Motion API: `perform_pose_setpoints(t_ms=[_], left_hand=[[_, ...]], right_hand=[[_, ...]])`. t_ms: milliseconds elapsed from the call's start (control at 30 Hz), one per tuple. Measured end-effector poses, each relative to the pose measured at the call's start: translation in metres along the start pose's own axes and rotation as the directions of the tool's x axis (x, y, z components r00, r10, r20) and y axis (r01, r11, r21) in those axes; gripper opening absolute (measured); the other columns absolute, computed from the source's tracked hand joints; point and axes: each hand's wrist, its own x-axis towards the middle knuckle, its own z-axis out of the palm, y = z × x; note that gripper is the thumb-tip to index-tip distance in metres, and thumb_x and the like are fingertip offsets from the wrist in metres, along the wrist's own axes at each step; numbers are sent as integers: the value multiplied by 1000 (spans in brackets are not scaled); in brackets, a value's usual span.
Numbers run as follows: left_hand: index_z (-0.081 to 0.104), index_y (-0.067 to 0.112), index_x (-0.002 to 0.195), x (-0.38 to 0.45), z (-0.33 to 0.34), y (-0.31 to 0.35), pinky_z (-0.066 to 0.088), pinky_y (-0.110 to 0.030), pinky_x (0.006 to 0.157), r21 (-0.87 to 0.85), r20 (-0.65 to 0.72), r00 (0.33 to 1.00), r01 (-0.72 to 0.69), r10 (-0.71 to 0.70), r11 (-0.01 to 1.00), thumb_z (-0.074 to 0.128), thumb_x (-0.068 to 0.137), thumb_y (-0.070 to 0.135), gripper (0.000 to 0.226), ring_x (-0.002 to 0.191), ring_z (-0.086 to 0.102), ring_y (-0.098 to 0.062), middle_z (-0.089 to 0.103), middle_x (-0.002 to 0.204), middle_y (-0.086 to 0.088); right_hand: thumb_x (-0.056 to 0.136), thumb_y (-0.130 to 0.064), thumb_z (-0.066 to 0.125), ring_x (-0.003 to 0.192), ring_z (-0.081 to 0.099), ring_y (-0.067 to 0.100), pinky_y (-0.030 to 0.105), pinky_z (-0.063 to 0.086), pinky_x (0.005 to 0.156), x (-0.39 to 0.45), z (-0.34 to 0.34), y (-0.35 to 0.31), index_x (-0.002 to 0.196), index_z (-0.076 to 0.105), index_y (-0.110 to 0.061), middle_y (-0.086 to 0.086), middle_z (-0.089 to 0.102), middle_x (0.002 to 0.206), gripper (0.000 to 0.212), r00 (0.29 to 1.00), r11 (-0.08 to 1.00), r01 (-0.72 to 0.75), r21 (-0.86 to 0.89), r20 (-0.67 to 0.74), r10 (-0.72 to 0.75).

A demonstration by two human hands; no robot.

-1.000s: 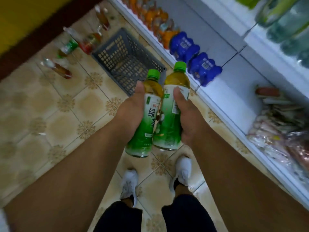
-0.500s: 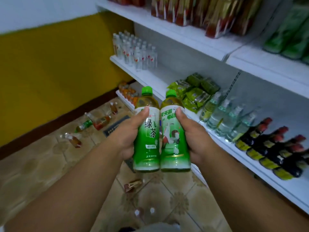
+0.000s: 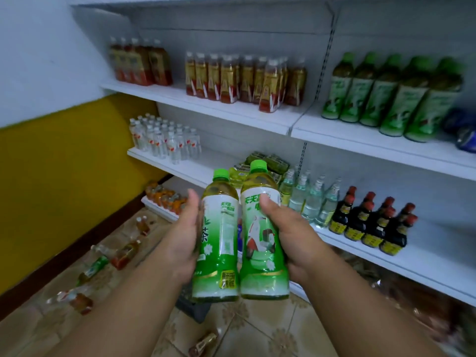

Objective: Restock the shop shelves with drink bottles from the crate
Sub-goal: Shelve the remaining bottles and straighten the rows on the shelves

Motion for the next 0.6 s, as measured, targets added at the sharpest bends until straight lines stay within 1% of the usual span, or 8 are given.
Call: perform_pose_setpoints(t_ms=[67, 133, 200, 300, 367, 500, 533, 600], left_hand=[[64, 3, 132, -4, 8, -7, 46, -66, 104, 26, 101, 994, 33, -35, 999, 82, 73, 55, 81, 120, 62, -48, 63, 131, -30], [63, -1, 131, -5, 18, -12, 54, -63, 94, 70, 106, 994, 26, -33, 997, 84, 73, 38, 73, 110, 67, -47, 66, 125, -31], [67, -2, 123, -2, 29, -15, 61, -54, 78, 79, 83, 996, 7, -14, 997, 78, 72, 39, 67, 98, 72, -43, 69, 118, -31], [67, -2, 124, 2, 55, -20, 60, -55, 83, 92, 88, 996, 11, -19, 996, 68, 82, 43, 61, 105, 70, -44, 69, 121, -30], [70, 0, 121, 7, 79, -27, 58, -56, 88, 103, 98, 994, 34, -44, 994, 65, 83, 47, 61, 106, 70, -43, 70, 120, -28], [77, 4, 109, 20, 134, -49, 62, -52, 74, 106, 118, 990, 63, -76, 992, 63, 81, 55, 60, 97, 74, -42, 72, 117, -25], [76, 5, 114, 22, 148, -57, 61, -55, 80, 125, 134, 988, 61, -77, 990, 61, 84, 59, 64, 102, 72, -43, 71, 120, -26], [65, 3, 132, 29, 173, -72, 48, -66, 102, 131, 224, 972, 39, -68, 991, 64, 86, 59, 72, 121, 61, -48, 64, 131, -29]], right_hand=[[81, -41, 76, 110, 67, 46, 63, 52, 95, -12, -2, -4, 125, 65, -1, 28, 68, 121, 60, 999, 1000, 27, 3, -22, -26], [80, -41, 76, 103, 70, 43, 59, 56, 90, -26, -8, -10, 122, 67, -3, 27, 70, 118, 57, 996, 999, 45, -3, -71, -45], [78, -43, 76, 100, 72, 42, 60, 56, 88, -36, -17, -19, 120, 69, -4, 26, 71, 114, 58, 989, 998, 60, -25, -136, -63], [74, -46, 76, 99, 72, 42, 61, 57, 85, -52, -35, -39, 121, 67, -6, 24, 73, 111, 62, 965, 993, 109, -48, -236, -118], [75, -47, 75, 101, 72, 42, 60, 57, 86, -62, -49, -52, 123, 66, -8, 23, 73, 113, 63, 959, 991, 126, -49, -248, -135], [79, -48, 78, 103, 71, 41, 62, 54, 91, -81, -86, -82, 125, 65, -10, 21, 73, 115, 61, 951, 987, 152, -60, -263, -163], [79, -48, 77, 104, 71, 41, 63, 54, 91, -86, -98, -92, 125, 64, -11, 21, 73, 115, 61, 948, 985, 155, -70, -268, -168], [79, -48, 76, 106, 71, 41, 64, 52, 94, -96, -122, -111, 127, 63, -11, 21, 72, 117, 62, 944, 983, 153, -99, -279, -175]])
